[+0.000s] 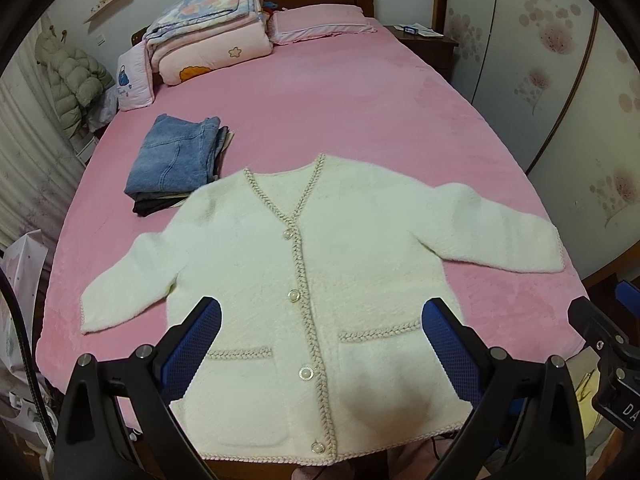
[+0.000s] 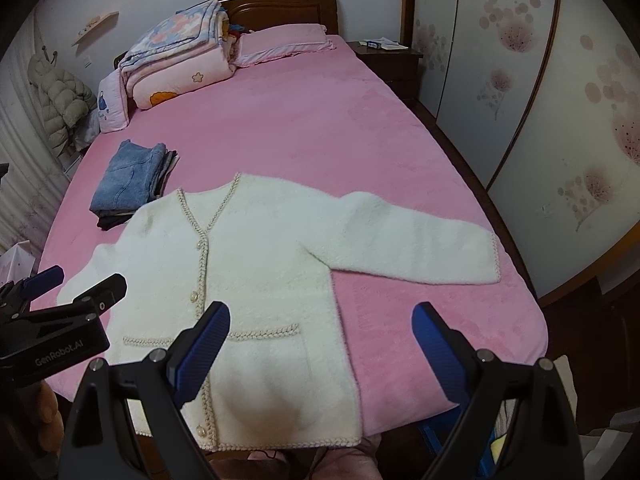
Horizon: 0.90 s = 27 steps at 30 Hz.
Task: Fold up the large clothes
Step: 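Grasp the cardigan sleeve cuff with the right gripper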
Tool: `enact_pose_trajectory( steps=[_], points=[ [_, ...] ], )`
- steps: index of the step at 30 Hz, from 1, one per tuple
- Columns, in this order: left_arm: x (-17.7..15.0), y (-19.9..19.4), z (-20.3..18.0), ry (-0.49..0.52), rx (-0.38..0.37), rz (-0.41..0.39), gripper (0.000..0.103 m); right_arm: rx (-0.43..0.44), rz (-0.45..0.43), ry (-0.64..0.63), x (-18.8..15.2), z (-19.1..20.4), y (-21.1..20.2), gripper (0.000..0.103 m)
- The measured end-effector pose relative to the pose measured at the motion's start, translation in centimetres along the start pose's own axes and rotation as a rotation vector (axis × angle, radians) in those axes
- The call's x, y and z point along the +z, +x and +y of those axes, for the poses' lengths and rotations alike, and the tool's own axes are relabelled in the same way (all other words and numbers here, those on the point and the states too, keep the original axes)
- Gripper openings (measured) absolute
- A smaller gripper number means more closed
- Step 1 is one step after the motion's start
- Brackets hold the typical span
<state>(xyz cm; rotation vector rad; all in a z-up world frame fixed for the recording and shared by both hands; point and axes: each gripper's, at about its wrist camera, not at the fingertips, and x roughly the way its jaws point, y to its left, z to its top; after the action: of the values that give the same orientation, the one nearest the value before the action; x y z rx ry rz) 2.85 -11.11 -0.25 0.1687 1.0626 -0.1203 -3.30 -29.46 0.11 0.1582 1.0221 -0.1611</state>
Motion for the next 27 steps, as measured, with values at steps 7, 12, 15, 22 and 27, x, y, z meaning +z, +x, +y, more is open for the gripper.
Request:
enact_pose_trajectory(
  steps=[7,12,15,22,27],
  points=[
    [2.0,0.4,-1.3,-0.011,-0.031,-0.002,0.100,0.002,-0.013,0.037,1.4,-2.1,0.3,0.093],
    [3.8,0.7,-2.4,-0.040,-0.066,0.001,0.100,0.008,-0.012,0.056,2.7,-3.1,0.6,0.093],
    [4.7,1.0,-3.4,-0.052,-0.083,0.006,0.100,0.011,-0.009,0.055,3.6,-3.7,0.9,0.093],
    [5.9,2.1,-5.5,-0.068,-0.090,0.007,0.100,0.017,-0.037,0.038,5.1,-5.2,1.6,0.093],
    [6.7,3.9,-7.5,-0.094,-0.073,0.016,0.100,-0.010,-0.043,0.016,5.9,-7.3,3.2,0.093]
  ],
)
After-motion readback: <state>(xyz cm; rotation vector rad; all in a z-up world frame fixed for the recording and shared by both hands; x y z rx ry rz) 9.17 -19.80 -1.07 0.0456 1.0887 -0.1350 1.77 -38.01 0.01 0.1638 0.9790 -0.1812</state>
